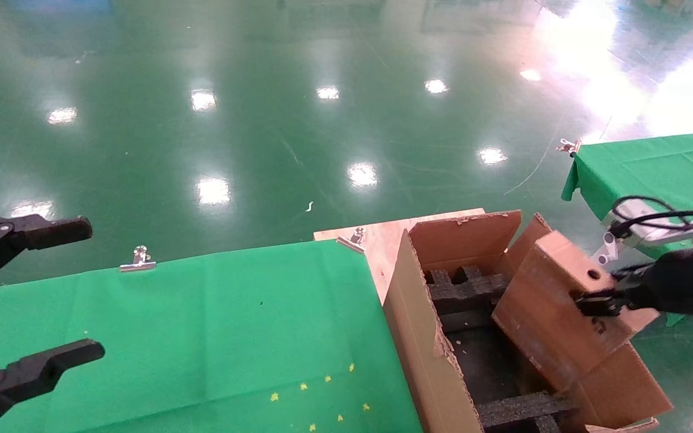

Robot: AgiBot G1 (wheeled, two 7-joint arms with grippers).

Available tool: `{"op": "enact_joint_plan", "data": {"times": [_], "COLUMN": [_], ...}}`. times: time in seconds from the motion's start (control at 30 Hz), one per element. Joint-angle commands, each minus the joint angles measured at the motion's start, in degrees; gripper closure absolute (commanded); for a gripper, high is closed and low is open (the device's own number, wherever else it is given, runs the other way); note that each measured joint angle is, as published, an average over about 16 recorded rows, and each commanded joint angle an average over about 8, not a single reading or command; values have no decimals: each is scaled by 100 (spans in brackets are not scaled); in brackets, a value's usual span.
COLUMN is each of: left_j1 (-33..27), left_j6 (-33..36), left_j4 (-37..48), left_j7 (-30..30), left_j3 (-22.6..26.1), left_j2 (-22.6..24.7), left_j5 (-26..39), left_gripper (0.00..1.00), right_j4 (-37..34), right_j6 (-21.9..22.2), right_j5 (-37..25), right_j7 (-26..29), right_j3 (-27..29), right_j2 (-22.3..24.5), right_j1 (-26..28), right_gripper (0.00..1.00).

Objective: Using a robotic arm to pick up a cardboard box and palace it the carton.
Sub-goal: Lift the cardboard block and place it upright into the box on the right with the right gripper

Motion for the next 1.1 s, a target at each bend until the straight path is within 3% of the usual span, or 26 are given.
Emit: {"op": "enact_joint_plan", "data": {"times": [0.03, 0.5, 1.1], "left_j1": [0, 0, 0], "left_j6": [0, 0, 0], "left_j4": [0, 0, 0], "left_j7": [0, 0, 0], "left_j3": [0, 0, 0], "left_j2": [0, 0, 0], "left_j5": [0, 0, 0], "left_gripper": [0, 0, 0], "right_j4": [1, 11, 23], "right_j6": [60, 301, 723], "right_j5": [-13, -847, -1654], "right_j7": [399, 1950, 3174], "right_j3": [-55, -218, -484], "right_j2": [-53, -315, -730], "right_j1": [-79, -215, -623], "right_gripper": [100, 100, 100]}}
